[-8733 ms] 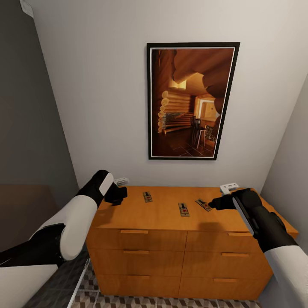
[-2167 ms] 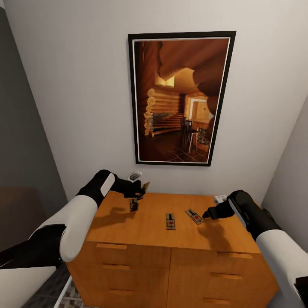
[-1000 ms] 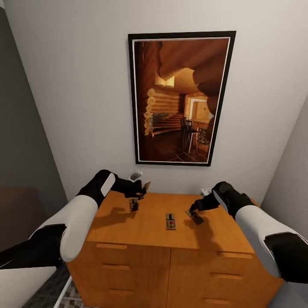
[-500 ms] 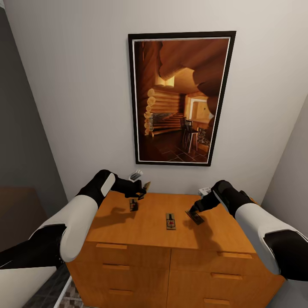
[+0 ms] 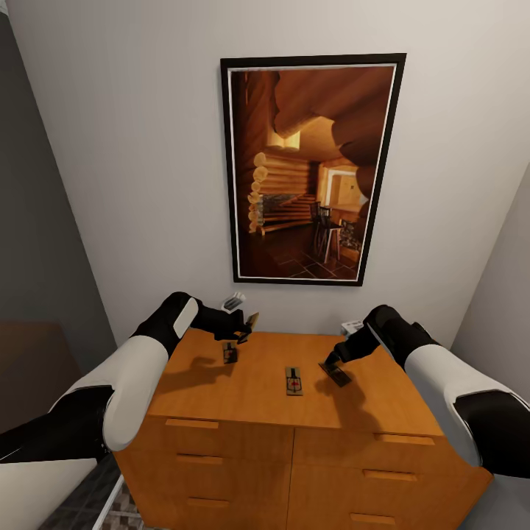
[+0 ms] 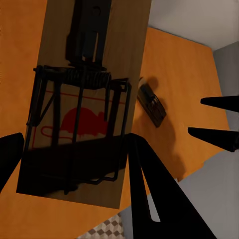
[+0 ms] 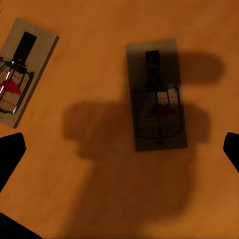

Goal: Take the four mousetraps from the cabinet in the bathroom and place them on the bathroom floor. Make sure all four end up on the same floor surface, and ensure that at least two of them are either under or directly next to the same bathroom sink.

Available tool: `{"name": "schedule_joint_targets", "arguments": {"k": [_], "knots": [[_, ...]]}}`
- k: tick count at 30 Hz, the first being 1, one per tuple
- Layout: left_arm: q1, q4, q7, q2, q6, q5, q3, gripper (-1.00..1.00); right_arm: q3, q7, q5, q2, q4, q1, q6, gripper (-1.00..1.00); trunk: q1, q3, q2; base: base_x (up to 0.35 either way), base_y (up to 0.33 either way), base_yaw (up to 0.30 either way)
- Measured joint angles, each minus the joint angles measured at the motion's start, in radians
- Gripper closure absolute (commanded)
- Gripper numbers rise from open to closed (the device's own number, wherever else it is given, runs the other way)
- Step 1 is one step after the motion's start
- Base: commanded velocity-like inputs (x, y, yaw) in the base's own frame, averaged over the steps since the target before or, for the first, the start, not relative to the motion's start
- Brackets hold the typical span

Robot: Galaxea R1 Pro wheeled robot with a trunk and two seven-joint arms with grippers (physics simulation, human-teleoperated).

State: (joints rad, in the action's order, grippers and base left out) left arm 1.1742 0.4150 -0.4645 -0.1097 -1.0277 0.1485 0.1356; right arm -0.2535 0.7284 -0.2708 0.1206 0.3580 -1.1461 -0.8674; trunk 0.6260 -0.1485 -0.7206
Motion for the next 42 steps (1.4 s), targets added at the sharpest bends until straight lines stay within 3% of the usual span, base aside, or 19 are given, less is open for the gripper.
{"name": "schedule_joint_targets", "arguments": {"k": [15,20,23,28,42], "knots": [[0.0,0.0,0.0,-0.001,0.0,0.0,0.0,1.0,-0.001,-0.007,-0.01,0.0,-0.015,-0.001,-0.003,-1.0,0.0,0.0,0.0,0.0,0.0,0.0],[0.0,0.0,0.0,-0.001,0.0,0.0,0.0,1.0,0.0,-0.009,-0.063,0.0,-0.017,-0.001,-0.003,-1.0,0.0,0.0,0.0,0.0,0.0,0.0],[0.0,0.0,0.0,-0.001,0.0,0.0,0.0,1.0,0.001,-0.009,-0.12,-0.001,-0.017,-0.001,-0.003,-1.0,0.0,0.0,0.0,0.0,0.0,0.0],[0.0,0.0,0.0,-0.001,0.0,0.0,-0.001,1.0,0.002,-0.008,-0.163,-0.001,-0.018,-0.001,-0.003,-1.0,0.0,0.0,0.0,0.0,0.0,0.0],[0.0,0.0,0.0,-0.001,0.0,0.0,-0.001,1.0,0.002,-0.011,-0.18,-0.001,-0.018,-0.001,-0.003,-1.0,0.0,0.0,0.0,0.0,0.0,0.0]]}}
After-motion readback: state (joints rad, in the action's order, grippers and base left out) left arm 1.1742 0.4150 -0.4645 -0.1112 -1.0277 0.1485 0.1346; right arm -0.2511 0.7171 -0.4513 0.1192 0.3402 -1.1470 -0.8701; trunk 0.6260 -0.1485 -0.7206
